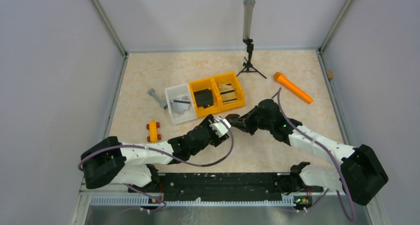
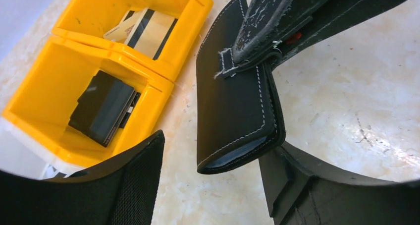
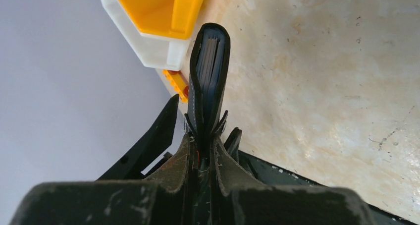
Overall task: Take the credit cards out of the card holder
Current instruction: Pick up the card holder from the center of the board.
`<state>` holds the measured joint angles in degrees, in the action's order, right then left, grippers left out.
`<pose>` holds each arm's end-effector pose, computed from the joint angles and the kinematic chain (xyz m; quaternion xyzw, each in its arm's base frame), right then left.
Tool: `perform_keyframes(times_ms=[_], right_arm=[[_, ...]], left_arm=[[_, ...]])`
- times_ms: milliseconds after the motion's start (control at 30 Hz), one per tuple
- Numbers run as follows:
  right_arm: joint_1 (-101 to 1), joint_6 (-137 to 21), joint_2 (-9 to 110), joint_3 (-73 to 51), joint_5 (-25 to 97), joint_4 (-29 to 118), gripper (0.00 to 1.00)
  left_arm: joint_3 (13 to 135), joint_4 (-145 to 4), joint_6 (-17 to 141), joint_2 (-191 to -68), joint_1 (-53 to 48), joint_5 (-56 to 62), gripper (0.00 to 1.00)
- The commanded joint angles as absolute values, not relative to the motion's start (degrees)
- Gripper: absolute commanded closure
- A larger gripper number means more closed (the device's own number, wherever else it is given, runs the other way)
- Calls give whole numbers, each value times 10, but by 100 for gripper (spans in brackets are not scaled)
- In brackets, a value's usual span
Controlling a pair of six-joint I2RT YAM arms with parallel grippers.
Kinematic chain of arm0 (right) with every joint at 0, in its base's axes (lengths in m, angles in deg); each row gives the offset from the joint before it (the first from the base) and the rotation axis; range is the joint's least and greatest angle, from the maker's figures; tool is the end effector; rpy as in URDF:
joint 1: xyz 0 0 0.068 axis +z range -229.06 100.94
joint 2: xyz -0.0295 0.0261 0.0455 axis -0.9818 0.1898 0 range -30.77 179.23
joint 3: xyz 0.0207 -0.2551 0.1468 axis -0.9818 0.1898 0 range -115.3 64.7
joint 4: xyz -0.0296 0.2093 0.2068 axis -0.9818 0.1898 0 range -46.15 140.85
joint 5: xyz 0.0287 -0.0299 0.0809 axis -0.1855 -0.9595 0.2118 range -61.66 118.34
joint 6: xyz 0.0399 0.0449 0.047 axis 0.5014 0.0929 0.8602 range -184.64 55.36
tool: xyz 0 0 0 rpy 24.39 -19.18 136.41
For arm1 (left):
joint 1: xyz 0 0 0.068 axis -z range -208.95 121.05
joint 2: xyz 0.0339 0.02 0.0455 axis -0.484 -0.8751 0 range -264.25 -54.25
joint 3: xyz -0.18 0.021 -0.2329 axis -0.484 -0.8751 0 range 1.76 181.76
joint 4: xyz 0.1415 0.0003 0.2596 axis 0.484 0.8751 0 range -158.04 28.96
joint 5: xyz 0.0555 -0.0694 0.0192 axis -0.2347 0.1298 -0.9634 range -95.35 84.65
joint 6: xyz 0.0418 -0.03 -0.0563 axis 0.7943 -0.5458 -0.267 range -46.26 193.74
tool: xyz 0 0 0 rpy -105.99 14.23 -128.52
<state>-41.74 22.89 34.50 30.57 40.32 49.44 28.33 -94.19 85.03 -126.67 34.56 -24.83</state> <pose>0.2158 0.1816 0.1979 0.3348 0.8249 0.4384 0.1237 0.1528 -0.2582 0.1816 0.4121 0.6994 -0.1254 0.5704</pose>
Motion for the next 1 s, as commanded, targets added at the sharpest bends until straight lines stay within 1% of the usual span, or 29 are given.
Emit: perform_keyframes(times_ms=[0,67,100,133,200,233,267,333,367,467,533,600,667,733,800,867,967], right_arm=[[-408,249,342,314,439,443,95],[-407,250,345,318,440,425,95],[-407,252,347,321,439,423,95],[-407,251,347,322,437,420,94],[-407,249,346,322,436,418,89],[-407,248,344,322,437,414,84],[-408,245,341,326,437,396,76],[-408,243,336,334,440,367,65],[-409,245,332,335,437,370,58],[-419,211,311,332,412,393,45],[-427,167,289,329,385,418,38],[-433,111,263,327,356,436,31],[-433,57,239,332,331,437,30],[-434,-7,220,354,343,392,31],[-436,-28,212,373,370,347,31],[-437,-28,210,405,415,267,33],[-437,20,226,453,441,150,37]], left_arm=[[300,-978,871,-1265,348,-270,26],[303,-978,874,-1273,348,-262,25],[307,-976,875,-1277,348,-260,29],[311,-971,876,-1280,348,-259,37],[319,-958,878,-1284,348,-257,60],[322,-952,878,-1285,348,-255,72],[325,-946,874,-1287,348,-257,82],[337,-929,869,-1294,348,-267,99],[343,-919,862,-1296,348,-276,100],[348,-910,830,-1290,346,-295,100],[345,-904,806,-1276,337,-276,100],[353,-872,763,-1261,308,-229,100],[356,-855,713,-1244,266,-154,100],[348,-859,675,-1226,223,-84,100],[335,-871,651,-1209,191,-25,100],[320,-892,633,-1192,171,14,100],[299,-933,607,-1168,148,75,100]])
